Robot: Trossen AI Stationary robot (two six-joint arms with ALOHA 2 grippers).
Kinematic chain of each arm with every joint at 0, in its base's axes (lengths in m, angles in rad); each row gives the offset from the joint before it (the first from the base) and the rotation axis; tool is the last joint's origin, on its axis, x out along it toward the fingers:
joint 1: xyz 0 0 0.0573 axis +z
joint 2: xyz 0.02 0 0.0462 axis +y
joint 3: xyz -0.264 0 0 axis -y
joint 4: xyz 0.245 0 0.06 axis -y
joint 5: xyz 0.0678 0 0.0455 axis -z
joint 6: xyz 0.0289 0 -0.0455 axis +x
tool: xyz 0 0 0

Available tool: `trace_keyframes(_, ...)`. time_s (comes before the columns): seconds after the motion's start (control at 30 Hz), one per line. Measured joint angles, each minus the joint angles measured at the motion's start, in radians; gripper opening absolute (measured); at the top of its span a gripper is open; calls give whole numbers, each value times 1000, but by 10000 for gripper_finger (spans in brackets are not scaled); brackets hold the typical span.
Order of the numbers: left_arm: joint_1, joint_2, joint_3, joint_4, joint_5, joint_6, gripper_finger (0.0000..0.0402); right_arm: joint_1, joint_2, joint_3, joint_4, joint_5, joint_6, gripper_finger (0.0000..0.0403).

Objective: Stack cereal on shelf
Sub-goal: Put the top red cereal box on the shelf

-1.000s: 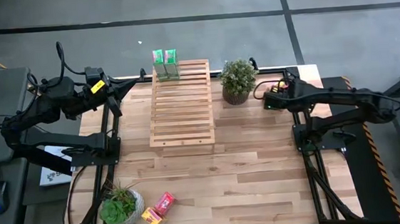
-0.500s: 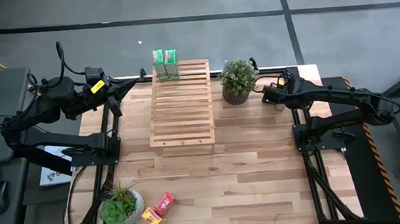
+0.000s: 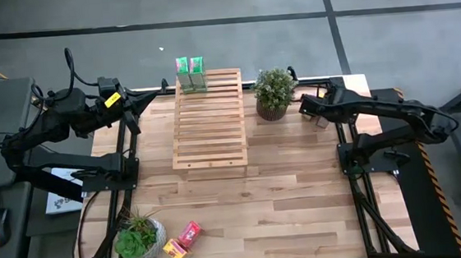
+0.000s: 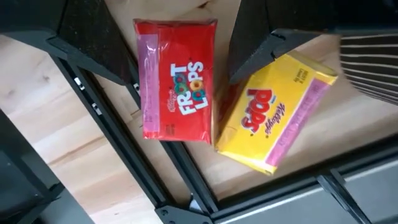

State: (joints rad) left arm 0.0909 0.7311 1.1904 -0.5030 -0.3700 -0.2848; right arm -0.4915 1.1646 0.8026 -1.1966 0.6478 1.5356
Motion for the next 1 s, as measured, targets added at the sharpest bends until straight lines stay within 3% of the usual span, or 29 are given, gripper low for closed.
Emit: trace_keyframes(1.0,0,0,0,8,0,-1,0,0,162,0,39,-52,64,253)
